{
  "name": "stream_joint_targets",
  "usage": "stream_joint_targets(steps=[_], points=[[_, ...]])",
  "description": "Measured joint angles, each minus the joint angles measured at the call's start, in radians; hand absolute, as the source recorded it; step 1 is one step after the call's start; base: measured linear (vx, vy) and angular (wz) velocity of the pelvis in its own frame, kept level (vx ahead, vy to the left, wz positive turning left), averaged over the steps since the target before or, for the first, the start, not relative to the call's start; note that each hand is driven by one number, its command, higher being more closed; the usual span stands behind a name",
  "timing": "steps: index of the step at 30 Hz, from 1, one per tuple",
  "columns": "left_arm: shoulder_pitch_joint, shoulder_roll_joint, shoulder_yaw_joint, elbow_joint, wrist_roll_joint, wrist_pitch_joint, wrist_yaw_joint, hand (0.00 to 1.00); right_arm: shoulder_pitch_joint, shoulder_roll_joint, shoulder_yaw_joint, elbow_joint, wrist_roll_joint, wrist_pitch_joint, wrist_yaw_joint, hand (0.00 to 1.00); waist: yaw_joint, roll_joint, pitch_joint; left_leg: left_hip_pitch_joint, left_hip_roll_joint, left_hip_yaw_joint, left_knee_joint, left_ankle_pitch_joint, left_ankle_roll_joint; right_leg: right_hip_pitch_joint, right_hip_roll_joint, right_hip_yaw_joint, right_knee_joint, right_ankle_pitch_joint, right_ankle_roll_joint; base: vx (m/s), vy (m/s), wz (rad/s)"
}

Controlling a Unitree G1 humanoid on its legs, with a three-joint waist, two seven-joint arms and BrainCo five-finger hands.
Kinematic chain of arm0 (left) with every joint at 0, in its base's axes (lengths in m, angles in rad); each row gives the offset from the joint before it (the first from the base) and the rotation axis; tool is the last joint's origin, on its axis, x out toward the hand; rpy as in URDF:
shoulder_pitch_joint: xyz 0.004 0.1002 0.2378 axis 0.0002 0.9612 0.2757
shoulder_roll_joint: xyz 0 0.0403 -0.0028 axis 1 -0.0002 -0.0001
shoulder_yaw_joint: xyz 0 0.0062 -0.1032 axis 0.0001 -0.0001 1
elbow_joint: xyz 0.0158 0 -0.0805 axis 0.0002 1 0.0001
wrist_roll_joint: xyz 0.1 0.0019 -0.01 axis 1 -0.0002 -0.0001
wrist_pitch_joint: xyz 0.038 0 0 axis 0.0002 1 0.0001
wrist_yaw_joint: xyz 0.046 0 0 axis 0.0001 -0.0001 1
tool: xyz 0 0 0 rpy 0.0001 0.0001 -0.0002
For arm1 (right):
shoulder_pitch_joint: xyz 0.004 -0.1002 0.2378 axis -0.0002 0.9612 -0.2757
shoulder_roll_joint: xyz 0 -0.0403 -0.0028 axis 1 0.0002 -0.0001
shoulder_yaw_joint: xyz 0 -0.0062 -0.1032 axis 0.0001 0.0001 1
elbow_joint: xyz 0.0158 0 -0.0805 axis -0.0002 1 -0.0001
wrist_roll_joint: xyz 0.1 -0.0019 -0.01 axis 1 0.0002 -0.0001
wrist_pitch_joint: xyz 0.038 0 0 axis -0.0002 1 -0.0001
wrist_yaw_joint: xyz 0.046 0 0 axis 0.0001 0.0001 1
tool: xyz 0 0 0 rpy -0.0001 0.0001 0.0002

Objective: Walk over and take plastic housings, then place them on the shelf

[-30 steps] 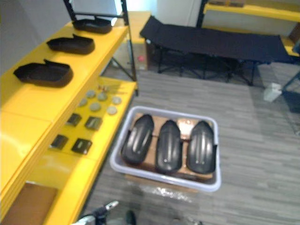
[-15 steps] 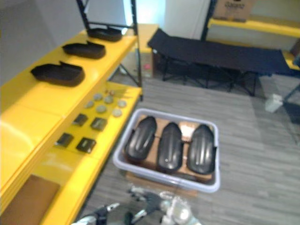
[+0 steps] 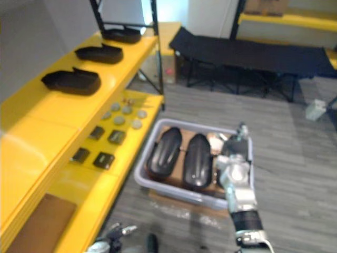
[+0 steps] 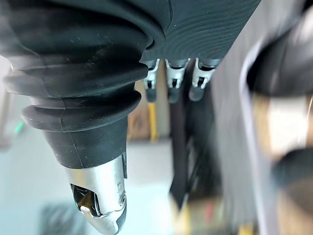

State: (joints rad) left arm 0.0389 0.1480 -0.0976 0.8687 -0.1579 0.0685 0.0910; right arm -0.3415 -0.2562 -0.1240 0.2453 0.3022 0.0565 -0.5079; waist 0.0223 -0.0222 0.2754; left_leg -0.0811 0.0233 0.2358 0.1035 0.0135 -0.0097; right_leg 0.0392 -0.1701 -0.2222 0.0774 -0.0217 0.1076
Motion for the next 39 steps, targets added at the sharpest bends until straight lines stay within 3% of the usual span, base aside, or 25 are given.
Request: stream_joint_targets(steps=[3, 5, 10, 14, 18, 20, 30, 39], points=[[-0.036, 0.018, 0.039, -0.046, -0.041, -0.053, 0.028, 0.0, -0.082, -0.054, -0.075, 0.007, 0.0, -0.009, -0.044, 0.0, 0.009, 0.003, 0.124, -0.135, 0.066, -0.014, 0.177, -0.063, -0.004, -0.063, 0.042, 0.001, 0.022, 0.012, -0.01, -0.16, -0.029, -0.07], [-0.054, 0.037, 0.049, -0.058, -0.042, -0.069, 0.054, 0.0, -0.108, -0.093, -0.095, 0.017, 0.0, -0.023, -0.047, 0.0, 0.017, -0.002, 0.168, -0.195, 0.083, -0.023, 0.217, -0.069, -0.002, -0.118, 0.051, 0.0, 0.056, 0.008, -0.016, -0.15, -0.008, -0.01], [-0.056, 0.039, 0.054, 0.009, -0.107, -0.089, 0.099, 0.0, -0.215, -0.221, -0.103, 0.22, -0.001, -0.049, -0.061, 0.0, 0.024, 0.01, 0.184, -0.346, 0.081, -0.045, 0.265, -0.065, 0.008, -0.272, 0.044, -0.012, 0.131, -0.002, -0.021, -0.08, 0.032, 0.11], [-0.056, 0.018, 0.038, 0.027, -0.149, -0.123, 0.1, 0.0, -0.299, -0.355, -0.114, 0.383, 0.009, -0.084, -0.116, 0.0, 0.036, 0.052, 0.208, -0.424, 0.056, -0.09, 0.289, -0.056, 0.021, -0.337, 0.016, -0.053, 0.192, -0.028, -0.018, -0.03, 0.063, 0.31], [-0.065, -0.002, 0.023, 0.041, -0.161, -0.135, 0.094, 0.0, -0.4, -0.463, -0.12, 0.488, 0.056, -0.079, -0.174, 0.0, 0.05, 0.097, 0.23, -0.471, 0.034, -0.101, 0.301, -0.049, 0.032, -0.395, -0.01, -0.057, 0.254, -0.05, -0.011, -0.03, 0.042, 0.18], [-0.079, -0.006, -0.004, 0.055, -0.199, -0.134, 0.086, 0.0, -0.426, -0.501, -0.122, 0.546, 0.089, -0.071, -0.177, 0.0, 0.05, 0.121, 0.242, -0.506, 0.024, -0.119, 0.324, -0.049, 0.033, -0.428, -0.025, -0.072, 0.302, -0.073, -0.007, -0.02, 0.021, 0.24], [-0.08, -0.014, -0.004, 0.035, -0.238, -0.132, 0.053, 0.0, -0.431, -0.538, -0.128, 0.605, 0.156, 0.014, -0.157, 0.0, 0.059, 0.14, 0.248, -0.537, -0.001, -0.127, 0.327, -0.04, 0.03, -0.512, -0.081, -0.074, 0.452, -0.158, -0.016, -0.01, -0.031, 0.1], [-0.08, -0.012, -0.006, 0.009, -0.275, -0.132, 0.031, 0.0, -0.432, -0.54, -0.085, 0.631, 0.161, 0.099, -0.014, 0.0, 0.058, 0.144, 0.246, -0.536, -0.004, -0.13, 0.314, -0.027, 0.019, -0.537, -0.093, -0.074, 0.503, -0.193, -0.029, -0.01, -0.041, 0.04]])
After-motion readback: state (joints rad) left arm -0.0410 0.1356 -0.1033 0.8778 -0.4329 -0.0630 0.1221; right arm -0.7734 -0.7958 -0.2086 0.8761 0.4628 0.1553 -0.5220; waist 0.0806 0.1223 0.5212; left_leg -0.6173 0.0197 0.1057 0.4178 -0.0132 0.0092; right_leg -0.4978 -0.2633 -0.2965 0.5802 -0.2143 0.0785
